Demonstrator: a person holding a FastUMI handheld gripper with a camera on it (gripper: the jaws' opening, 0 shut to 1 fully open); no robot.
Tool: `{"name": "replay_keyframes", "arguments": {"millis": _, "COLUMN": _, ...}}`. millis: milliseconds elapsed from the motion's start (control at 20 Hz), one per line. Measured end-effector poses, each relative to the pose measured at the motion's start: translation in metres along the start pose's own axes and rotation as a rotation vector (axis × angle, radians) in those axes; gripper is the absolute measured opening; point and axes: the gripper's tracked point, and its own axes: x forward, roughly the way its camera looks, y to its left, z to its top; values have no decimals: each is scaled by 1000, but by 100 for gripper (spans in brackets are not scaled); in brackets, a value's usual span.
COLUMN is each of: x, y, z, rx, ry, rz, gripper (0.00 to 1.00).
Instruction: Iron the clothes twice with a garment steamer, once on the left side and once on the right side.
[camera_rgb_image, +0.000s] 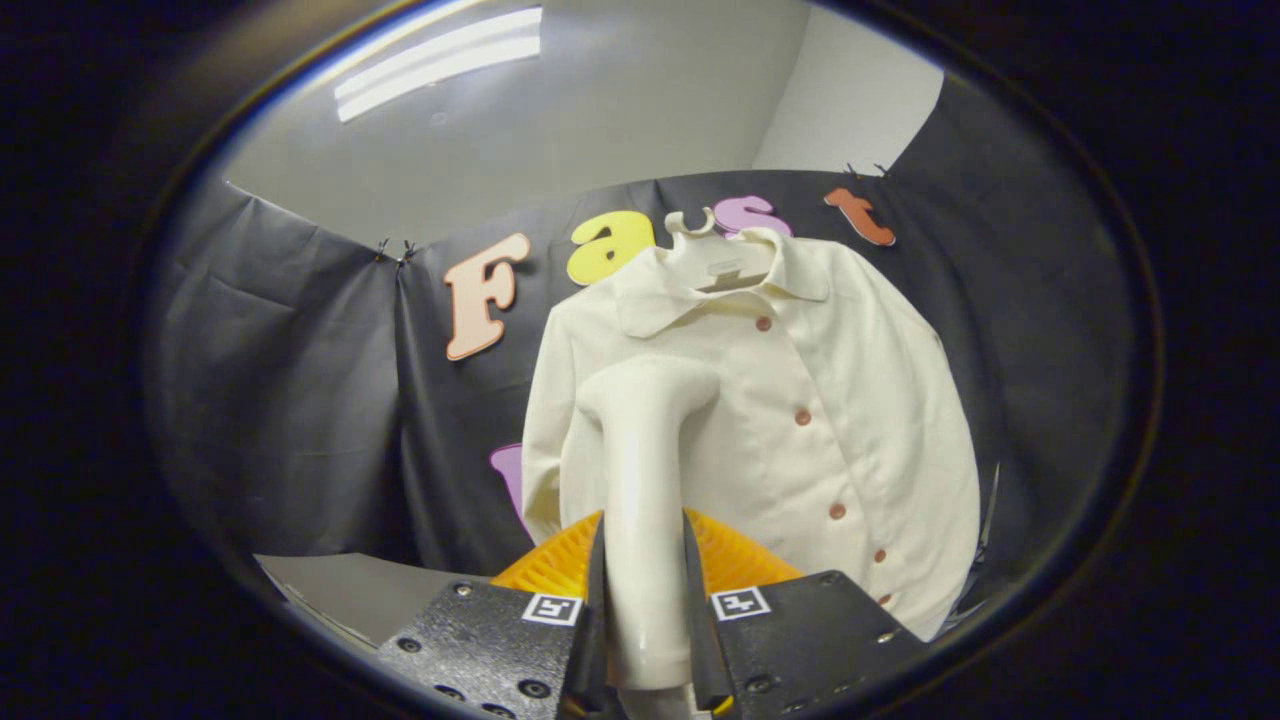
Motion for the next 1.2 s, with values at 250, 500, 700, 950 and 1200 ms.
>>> {"name": "replay_keyframes", "arguments": {"millis": 250, "x": -14, "y": -9, "z": -28, "rx": 11, "ry": 35, "rz": 0, "gripper": 33}}
{"name": "replay_keyframes", "arguments": {"millis": 500, "x": -31, "y": -19, "z": -62, "rx": 48, "ry": 75, "rz": -3, "gripper": 33}}
{"name": "replay_keyframes", "arguments": {"millis": 700, "x": -47, "y": -28, "z": -91, "rx": 86, "ry": 107, "rz": -3, "gripper": 33}}
{"name": "replay_keyframes", "arguments": {"millis": 950, "x": -70, "y": -42, "z": -131, "rx": 139, "ry": 152, "rz": -15, "gripper": 33}}
{"name": "replay_keyframes", "arguments": {"millis": 1200, "x": -92, "y": -51, "z": -162, "rx": 173, "ry": 186, "rz": -29, "gripper": 33}}
